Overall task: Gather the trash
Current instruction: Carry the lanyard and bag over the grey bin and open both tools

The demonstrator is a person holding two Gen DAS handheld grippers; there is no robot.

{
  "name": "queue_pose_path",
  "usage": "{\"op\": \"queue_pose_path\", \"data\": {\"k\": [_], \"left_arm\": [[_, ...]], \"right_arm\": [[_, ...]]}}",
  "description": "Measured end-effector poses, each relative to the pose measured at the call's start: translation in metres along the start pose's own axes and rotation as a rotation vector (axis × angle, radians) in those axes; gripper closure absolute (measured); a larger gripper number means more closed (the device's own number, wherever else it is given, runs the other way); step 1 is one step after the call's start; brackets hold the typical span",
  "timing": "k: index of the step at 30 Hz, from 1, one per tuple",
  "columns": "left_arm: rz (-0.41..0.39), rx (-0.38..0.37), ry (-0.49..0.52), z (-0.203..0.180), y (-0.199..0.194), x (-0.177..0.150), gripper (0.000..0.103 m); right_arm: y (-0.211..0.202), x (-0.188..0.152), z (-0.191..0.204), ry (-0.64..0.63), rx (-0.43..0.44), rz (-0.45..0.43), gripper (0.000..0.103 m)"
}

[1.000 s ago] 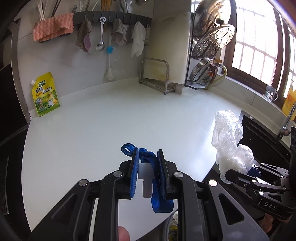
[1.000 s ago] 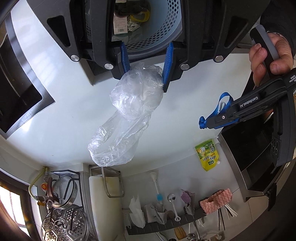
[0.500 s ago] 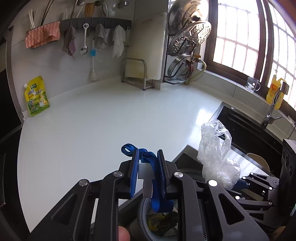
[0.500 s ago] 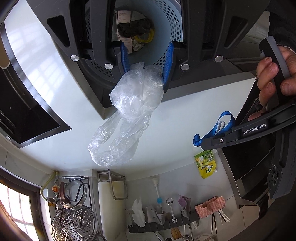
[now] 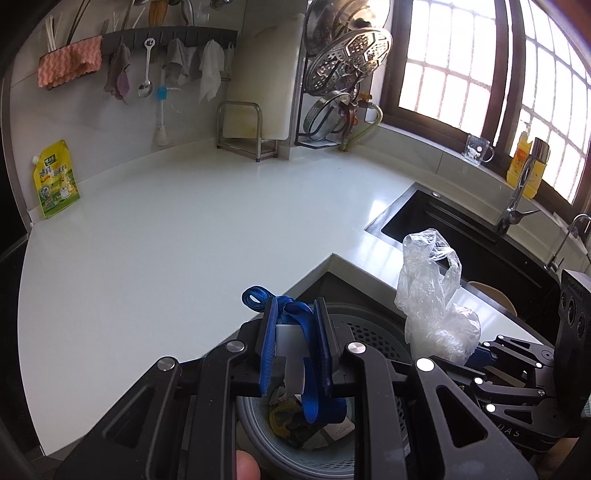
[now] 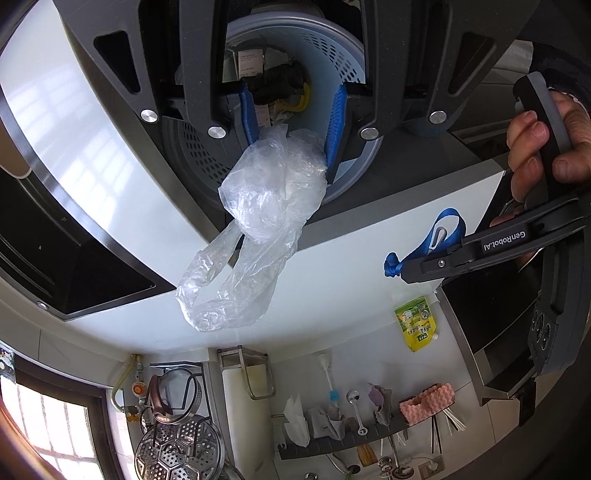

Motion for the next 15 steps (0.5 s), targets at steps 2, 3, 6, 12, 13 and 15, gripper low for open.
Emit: {"op": "queue_pose_path", "data": {"k": [2,3,6,12,13,15], "left_arm": [[0.002,-0.012,0.010,-0.006,-0.001,-0.002,0.083],[0.003,-0.017,0.013,-0.009,-0.001,-0.004,0.083],[0.015,-0.028,0.018,-0.014,0.002,-0.008,0.083],[0.049,-0.045,0.032,-0.022,0.012,-0.022,0.083],[0.055,-0.047,0.034,-0.022,0.014,-0.025,0.083],[0.068,-0.049,0.036,-0.024,0.018,-0.030,0.083]], "right_arm": [[-0.002,-0.005,-0.002,0.001,-0.007,0.003,0.072],[-0.002,-0.007,-0.003,0.003,-0.009,0.005,0.072],[-0.002,-0.014,-0.005,0.009,-0.014,0.015,0.072],[0.004,-0.029,-0.009,0.017,-0.018,0.044,0.072],[0.006,-0.031,-0.009,0.018,-0.019,0.050,0.072],[0.009,-0.036,-0.010,0.022,-0.021,0.063,0.072]]}}
Point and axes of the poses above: each gripper's, at about its wrist camera, not at the fingertips, and y roughly the way its jaws point, z to its left, x to its top, the point moved 4 cm from there along y, roughly the way its jaws point, and after that the axes turned 12 degrees about y, right-handed, at the moved point
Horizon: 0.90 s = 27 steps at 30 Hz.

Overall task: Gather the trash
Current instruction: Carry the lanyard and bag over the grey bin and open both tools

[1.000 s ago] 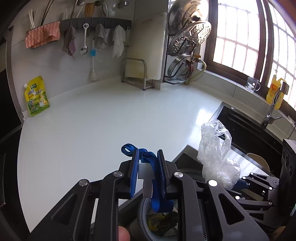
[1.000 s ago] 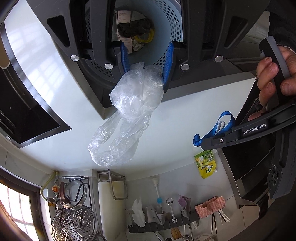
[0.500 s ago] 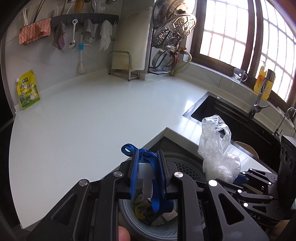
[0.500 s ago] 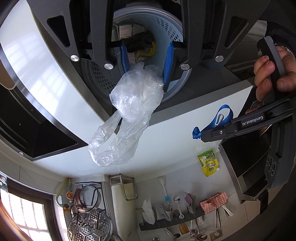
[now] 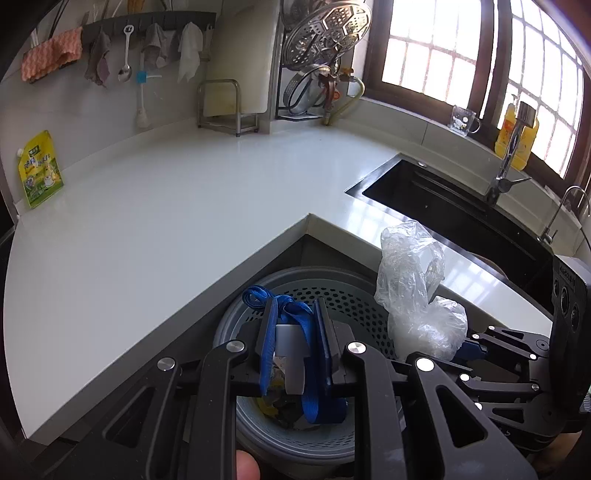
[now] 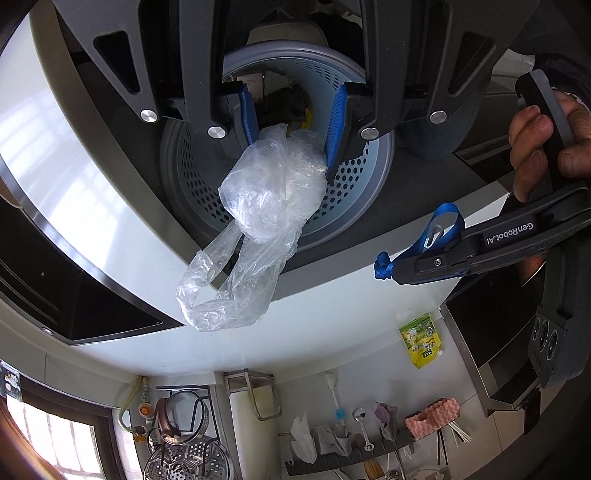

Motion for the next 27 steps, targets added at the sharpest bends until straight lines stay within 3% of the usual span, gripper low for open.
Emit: {"op": "queue_pose_path", "data": {"k": [27], "left_arm": [[0.185,-0.037,-0.007,0.001,0.074,-0.051,0.083]], "right_arm": [[0.064,-0.029,-0.017,0.024,-0.056,0.181,0.071]]}}
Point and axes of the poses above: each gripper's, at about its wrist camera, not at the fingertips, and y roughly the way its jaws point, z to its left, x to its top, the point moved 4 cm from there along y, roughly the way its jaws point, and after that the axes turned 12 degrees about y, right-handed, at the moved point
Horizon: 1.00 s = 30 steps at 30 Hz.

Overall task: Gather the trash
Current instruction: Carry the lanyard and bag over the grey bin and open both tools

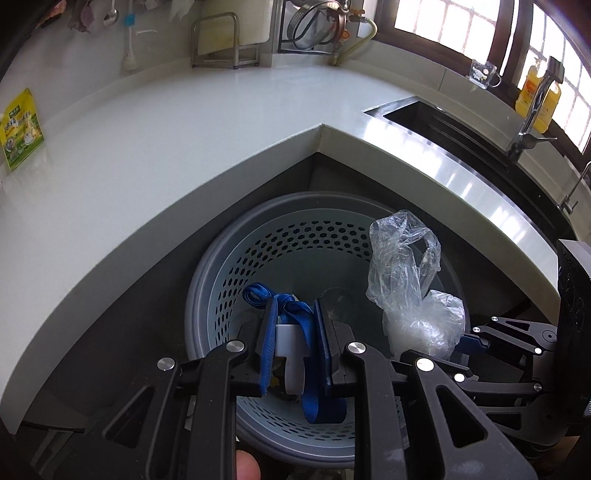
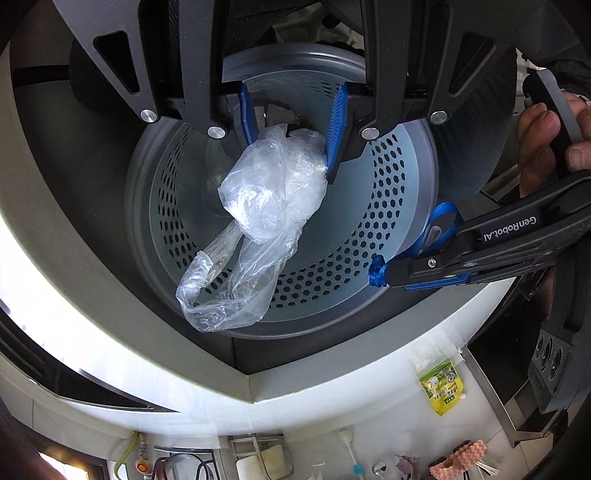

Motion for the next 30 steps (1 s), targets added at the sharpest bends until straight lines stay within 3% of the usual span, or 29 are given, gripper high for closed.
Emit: {"op": "queue_pose_path", "data": {"k": [14,30], "left_arm": [[0.097,-0.011,0.002,0.005,0.040,-0.015,0.083],[0.101,-0.013,-0.007,0.005,0.044,-0.014,0.083]], "right_arm": [[0.025,0.006,-0.007,-0.028,-0.051,0.051,0.071],[0.024,0.010,-0.001,-0.061,-0.066,0.047,0.071]]}}
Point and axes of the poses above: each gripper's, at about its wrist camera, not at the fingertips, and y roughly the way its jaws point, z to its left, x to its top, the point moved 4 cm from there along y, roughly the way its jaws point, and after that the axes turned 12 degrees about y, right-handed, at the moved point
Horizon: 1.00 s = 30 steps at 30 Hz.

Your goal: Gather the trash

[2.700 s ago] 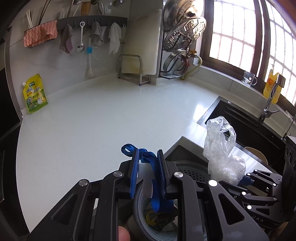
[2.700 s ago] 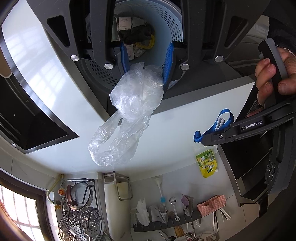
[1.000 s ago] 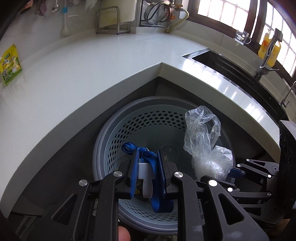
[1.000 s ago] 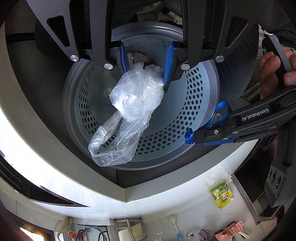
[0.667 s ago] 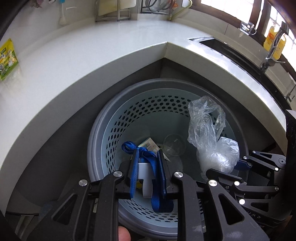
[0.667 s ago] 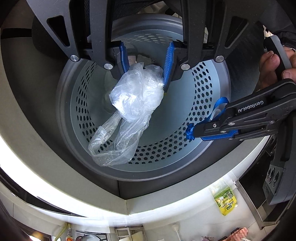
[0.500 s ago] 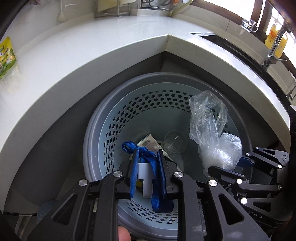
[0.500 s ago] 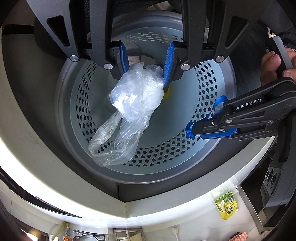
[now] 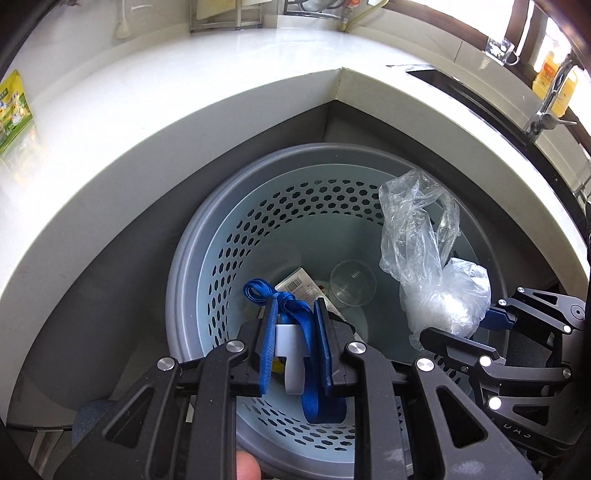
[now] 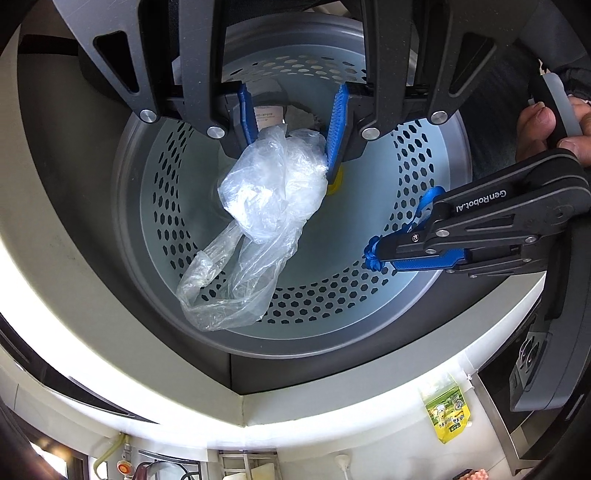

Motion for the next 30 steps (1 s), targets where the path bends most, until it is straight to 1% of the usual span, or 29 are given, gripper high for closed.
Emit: {"op": "queue_pose_path", "data": {"k": [2,3,4,5,6,7,8,10,11,13,15,16,20,22,24,25,28,30], "left_arm": [[-0.002,0.001,-0.002,0.000,-0.001,-0.001,0.083],[-0.003,0.001,-0.004,0.001,-0.002,-0.001,0.081],[-0.003,0.000,-0.006,0.001,-0.003,-0.001,0.073],[-0.007,-0.004,-0.010,0.002,-0.003,-0.001,0.068],[-0.012,0.003,-0.011,0.002,-0.005,-0.001,0.057],[-0.018,0.019,-0.015,0.003,-0.006,-0.001,0.049],[-0.024,0.023,-0.019,0.004,-0.008,-0.001,0.048],[-0.026,0.019,-0.022,0.005,-0.010,-0.001,0.046],[-0.029,0.021,-0.022,0.005,-0.012,-0.001,0.043],[-0.037,0.028,-0.028,0.006,-0.015,0.000,0.029],[-0.045,0.023,-0.032,0.007,-0.017,0.000,0.027],[-0.046,0.021,-0.033,0.006,-0.018,0.001,0.025],[-0.057,0.027,-0.033,0.007,-0.024,0.001,0.022],[-0.062,0.035,-0.035,0.007,-0.029,0.001,0.019],[-0.070,0.048,-0.038,0.008,-0.034,0.002,0.015],[-0.076,0.056,-0.039,0.008,-0.038,0.002,0.012],[-0.090,0.077,-0.041,0.010,-0.049,0.003,0.008],[-0.095,0.087,-0.040,0.011,-0.055,0.002,0.007]], "right_arm": [[0.000,0.000,0.000,-0.002,-0.003,0.001,0.070],[-0.001,-0.001,0.001,-0.002,-0.004,0.001,0.070],[-0.001,0.000,0.000,-0.002,-0.005,0.001,0.070],[-0.002,-0.001,0.000,-0.002,-0.007,-0.002,0.070],[-0.002,-0.001,0.001,-0.002,-0.007,-0.002,0.069],[-0.002,-0.001,0.002,-0.004,-0.009,-0.003,0.066],[-0.002,-0.001,0.002,-0.005,-0.013,-0.004,0.063],[-0.004,-0.001,0.003,-0.007,-0.017,-0.012,0.049],[-0.005,-0.002,0.003,-0.008,-0.021,-0.016,0.046],[-0.006,-0.002,0.004,-0.016,-0.031,-0.022,0.032],[-0.007,-0.002,0.005,-0.019,-0.037,-0.023,0.029],[-0.007,-0.002,0.005,-0.021,-0.038,-0.021,0.025],[-0.010,-0.003,0.005,-0.022,-0.042,-0.031,0.021],[-0.012,-0.002,0.006,-0.028,-0.055,-0.040,0.013],[-0.014,-0.003,0.008,-0.037,-0.061,-0.048,0.009],[-0.015,-0.003,0.009,-0.040,-0.064,-0.052,0.009],[-0.020,-0.003,0.013,-0.049,-0.065,-0.064,0.009],[-0.023,-0.003,0.015,-0.050,-0.071,-0.071,0.009]]}}
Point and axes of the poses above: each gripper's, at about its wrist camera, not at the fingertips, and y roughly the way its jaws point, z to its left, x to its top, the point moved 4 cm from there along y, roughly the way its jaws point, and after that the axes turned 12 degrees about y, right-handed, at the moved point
